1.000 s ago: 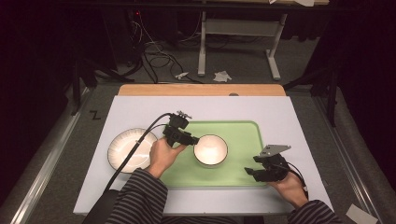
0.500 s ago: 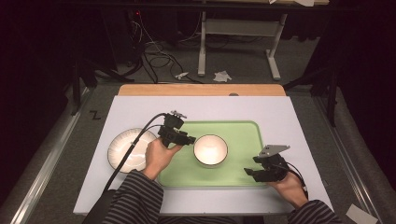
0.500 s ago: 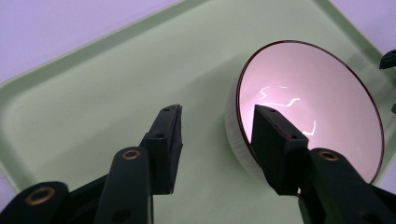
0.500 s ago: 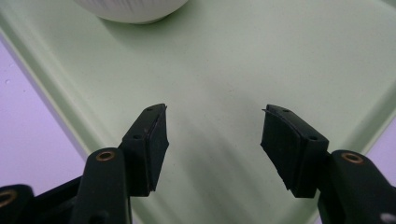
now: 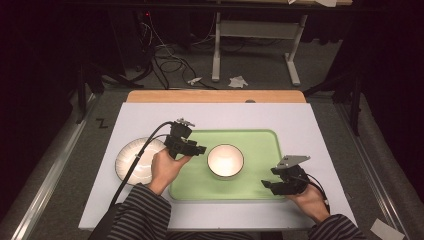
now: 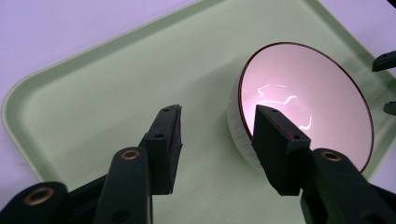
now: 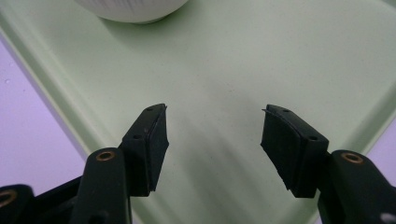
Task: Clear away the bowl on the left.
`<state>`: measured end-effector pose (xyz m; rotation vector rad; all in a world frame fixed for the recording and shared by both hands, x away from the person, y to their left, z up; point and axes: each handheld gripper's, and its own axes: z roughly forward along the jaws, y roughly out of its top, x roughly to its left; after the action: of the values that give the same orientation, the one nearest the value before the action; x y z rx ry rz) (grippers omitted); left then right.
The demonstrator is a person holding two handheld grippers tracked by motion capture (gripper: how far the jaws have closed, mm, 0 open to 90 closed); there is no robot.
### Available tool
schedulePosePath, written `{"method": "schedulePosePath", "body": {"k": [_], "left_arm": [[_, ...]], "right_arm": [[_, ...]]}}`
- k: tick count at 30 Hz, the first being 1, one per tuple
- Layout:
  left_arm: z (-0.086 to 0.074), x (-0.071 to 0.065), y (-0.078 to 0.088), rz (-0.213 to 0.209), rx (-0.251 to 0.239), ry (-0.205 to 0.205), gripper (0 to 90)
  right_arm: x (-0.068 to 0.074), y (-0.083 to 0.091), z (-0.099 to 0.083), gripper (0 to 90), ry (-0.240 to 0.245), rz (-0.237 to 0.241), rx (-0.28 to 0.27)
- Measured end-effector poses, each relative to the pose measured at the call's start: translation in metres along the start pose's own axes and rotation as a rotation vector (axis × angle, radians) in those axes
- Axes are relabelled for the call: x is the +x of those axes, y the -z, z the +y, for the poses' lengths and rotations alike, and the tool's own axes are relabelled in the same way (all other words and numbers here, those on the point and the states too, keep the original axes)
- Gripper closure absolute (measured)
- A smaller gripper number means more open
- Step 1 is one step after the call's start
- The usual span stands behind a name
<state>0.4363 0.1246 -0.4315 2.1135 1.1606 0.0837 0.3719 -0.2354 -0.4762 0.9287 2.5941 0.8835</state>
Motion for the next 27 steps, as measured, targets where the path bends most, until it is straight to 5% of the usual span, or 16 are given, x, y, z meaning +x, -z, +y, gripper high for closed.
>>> {"method": "schedulePosePath", "body": {"k": [27], "left_arm": [[-0.013,0.008,0.025,-0.002,-0.04,0.028,50.2]], "right_arm": [[0.0,0.0,0.0,42.3,0.001,-0.002,0.0]]}}
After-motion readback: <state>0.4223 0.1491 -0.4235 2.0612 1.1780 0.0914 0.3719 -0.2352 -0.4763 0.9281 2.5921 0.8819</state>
